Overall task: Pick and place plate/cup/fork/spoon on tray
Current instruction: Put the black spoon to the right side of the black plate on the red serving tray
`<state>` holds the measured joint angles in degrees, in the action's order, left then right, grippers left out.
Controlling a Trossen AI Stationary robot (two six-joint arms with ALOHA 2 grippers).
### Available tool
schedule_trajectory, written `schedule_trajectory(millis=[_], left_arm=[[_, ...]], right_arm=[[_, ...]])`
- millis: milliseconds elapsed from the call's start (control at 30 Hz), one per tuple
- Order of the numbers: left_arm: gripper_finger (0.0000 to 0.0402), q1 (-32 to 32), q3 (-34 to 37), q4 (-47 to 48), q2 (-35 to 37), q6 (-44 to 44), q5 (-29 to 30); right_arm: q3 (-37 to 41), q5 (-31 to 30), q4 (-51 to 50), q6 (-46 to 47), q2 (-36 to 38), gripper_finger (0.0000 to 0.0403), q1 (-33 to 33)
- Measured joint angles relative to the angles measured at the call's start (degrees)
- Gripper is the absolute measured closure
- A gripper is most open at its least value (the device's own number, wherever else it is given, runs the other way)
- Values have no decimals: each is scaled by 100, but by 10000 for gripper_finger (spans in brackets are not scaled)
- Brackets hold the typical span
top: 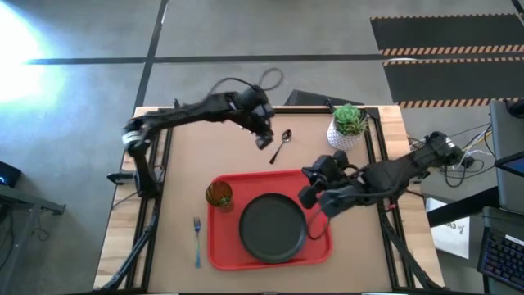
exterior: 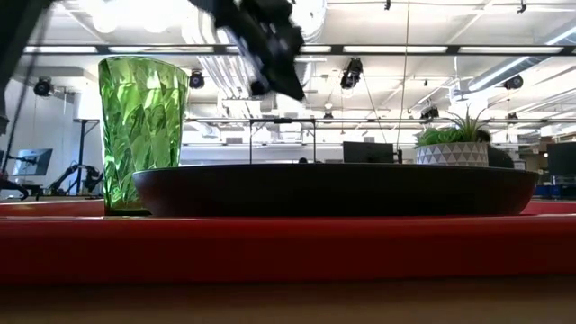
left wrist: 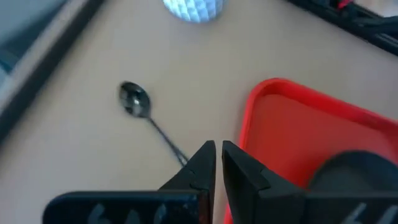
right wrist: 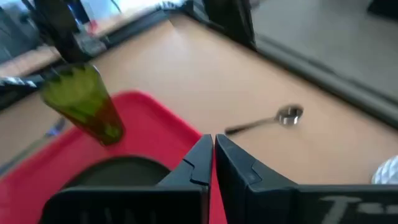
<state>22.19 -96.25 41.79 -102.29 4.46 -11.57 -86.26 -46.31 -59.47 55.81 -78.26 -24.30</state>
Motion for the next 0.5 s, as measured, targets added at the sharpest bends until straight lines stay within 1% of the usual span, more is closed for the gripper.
schedule_trajectory(millis=[100,233,400,500], left_arm=[[391,-108,0,591,729,-334,379],[391,-281,7,1444,1652,-489,1247],[391,-560,10,2276,2706,-375,2559],[391,-661,14,2730,3293,-98,3107]], right_arm=[[342,499,580,-209,-31,394,413],[699,1235,1405,-934,-42,394,1063],[1212,2345,2704,-1675,-49,394,2119],[1504,3013,3430,-1922,-152,394,2657]])
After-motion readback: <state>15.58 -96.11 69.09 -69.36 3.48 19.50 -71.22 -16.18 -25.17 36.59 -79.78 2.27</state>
